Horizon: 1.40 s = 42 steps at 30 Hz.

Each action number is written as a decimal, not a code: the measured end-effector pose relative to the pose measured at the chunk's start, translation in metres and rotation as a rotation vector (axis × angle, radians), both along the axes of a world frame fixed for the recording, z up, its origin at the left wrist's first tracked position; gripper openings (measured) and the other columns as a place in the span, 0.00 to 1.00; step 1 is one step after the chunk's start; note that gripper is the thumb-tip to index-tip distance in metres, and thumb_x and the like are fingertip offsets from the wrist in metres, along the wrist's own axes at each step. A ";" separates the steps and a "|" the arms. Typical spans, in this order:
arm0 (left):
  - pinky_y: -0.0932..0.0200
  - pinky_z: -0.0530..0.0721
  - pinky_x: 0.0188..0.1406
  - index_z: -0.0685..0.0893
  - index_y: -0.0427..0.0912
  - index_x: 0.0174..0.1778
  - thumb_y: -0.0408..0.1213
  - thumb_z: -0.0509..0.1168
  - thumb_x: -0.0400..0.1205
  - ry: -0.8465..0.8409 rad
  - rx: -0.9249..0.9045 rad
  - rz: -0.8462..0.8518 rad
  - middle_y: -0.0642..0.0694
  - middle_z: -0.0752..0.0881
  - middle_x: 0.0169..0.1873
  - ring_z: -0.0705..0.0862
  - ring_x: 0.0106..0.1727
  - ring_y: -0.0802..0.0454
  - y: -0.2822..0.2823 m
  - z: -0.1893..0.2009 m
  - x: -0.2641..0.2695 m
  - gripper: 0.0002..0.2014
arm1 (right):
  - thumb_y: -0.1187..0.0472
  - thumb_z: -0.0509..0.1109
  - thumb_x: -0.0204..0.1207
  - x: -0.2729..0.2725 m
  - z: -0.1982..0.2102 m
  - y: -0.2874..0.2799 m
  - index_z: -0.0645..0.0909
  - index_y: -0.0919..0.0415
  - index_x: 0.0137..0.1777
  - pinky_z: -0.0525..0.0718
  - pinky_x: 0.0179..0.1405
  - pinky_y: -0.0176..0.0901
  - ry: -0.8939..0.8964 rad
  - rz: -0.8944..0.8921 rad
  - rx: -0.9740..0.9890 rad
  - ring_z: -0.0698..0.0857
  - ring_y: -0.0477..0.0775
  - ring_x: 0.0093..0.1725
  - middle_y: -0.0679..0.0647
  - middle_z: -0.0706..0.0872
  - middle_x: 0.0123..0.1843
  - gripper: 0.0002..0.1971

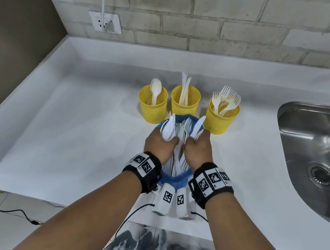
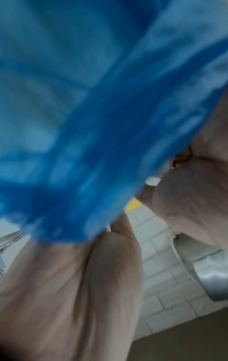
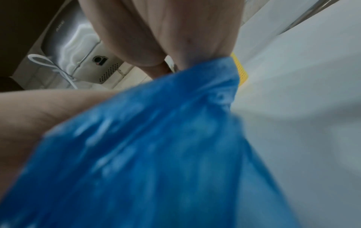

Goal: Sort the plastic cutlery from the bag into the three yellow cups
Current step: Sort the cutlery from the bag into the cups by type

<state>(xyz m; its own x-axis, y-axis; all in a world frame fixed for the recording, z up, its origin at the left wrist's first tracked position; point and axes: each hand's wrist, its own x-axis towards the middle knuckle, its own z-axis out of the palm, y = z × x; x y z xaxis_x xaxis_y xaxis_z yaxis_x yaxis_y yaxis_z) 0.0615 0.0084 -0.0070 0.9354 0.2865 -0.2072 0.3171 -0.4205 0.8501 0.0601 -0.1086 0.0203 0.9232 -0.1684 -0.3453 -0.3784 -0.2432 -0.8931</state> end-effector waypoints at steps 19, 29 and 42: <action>0.47 0.87 0.64 0.86 0.44 0.65 0.34 0.68 0.83 -0.329 -0.430 -0.049 0.48 0.93 0.55 0.91 0.58 0.51 -0.005 0.044 0.015 0.14 | 0.53 0.67 0.73 0.013 0.040 0.014 0.76 0.50 0.64 0.84 0.70 0.64 -0.198 0.027 0.370 0.89 0.57 0.60 0.55 0.90 0.57 0.19; 0.50 0.79 0.75 0.72 0.40 0.79 0.42 0.76 0.80 -0.322 -0.499 -0.241 0.43 0.86 0.70 0.84 0.72 0.48 0.000 0.039 0.010 0.33 | 0.48 0.55 0.91 0.017 0.047 0.017 0.80 0.63 0.75 0.75 0.81 0.56 -0.012 0.067 0.776 0.86 0.59 0.71 0.63 0.88 0.70 0.25; 0.64 0.80 0.67 0.73 0.46 0.78 0.31 0.73 0.81 -0.324 -0.326 -0.263 0.51 0.86 0.67 0.84 0.68 0.59 0.007 0.033 0.021 0.29 | 0.34 0.49 0.87 0.019 0.054 -0.003 0.74 0.62 0.82 0.72 0.82 0.53 0.153 0.258 0.899 0.81 0.60 0.78 0.63 0.83 0.76 0.37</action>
